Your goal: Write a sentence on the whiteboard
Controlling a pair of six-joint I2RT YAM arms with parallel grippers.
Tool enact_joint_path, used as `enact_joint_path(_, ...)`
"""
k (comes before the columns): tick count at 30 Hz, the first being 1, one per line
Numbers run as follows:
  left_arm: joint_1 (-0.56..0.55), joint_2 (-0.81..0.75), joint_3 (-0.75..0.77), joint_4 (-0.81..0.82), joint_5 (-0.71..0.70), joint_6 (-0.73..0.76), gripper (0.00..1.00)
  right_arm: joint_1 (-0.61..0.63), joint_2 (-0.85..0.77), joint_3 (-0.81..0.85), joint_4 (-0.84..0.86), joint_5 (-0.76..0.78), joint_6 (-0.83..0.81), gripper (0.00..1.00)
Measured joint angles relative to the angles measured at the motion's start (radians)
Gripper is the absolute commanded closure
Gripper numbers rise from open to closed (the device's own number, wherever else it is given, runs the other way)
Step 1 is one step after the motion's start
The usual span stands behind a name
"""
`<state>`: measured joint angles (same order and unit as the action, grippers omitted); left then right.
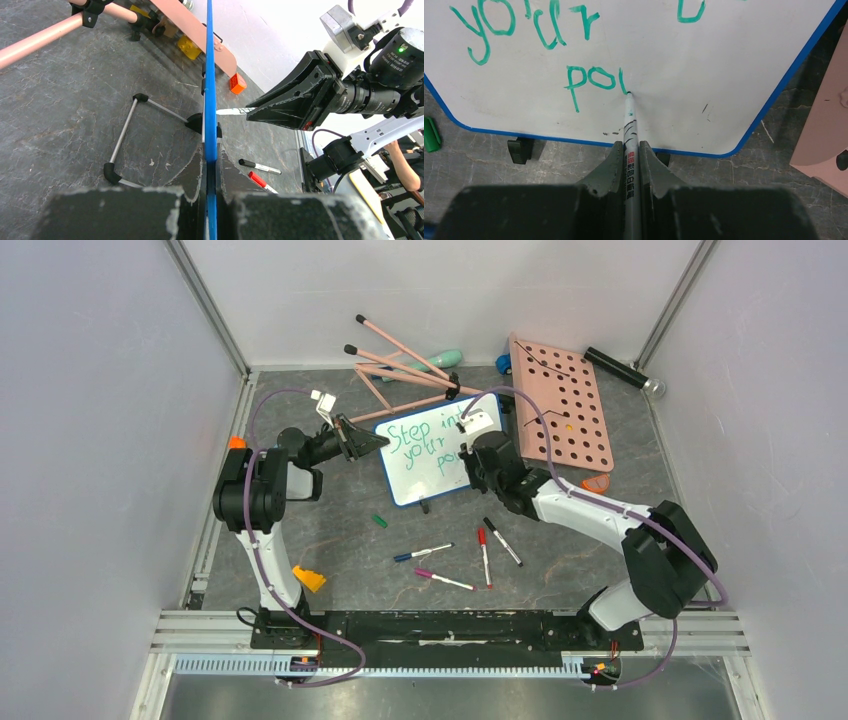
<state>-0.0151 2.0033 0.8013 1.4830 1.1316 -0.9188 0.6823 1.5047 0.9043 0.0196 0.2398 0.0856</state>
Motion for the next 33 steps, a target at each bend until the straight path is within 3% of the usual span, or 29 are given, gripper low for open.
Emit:
enact_joint_path(11,0.0,0.0,0.0,0.0,-0.001,0.0,0.98,-0.009,0.029,0.085,-0.032,0.013,0.0,1.0)
enact_joint_path(33,0.001,0.0,0.0,0.0,-0.004,0.0,0.98,-0.016,0.023,0.027,-0.017,0.013,0.001,1.0)
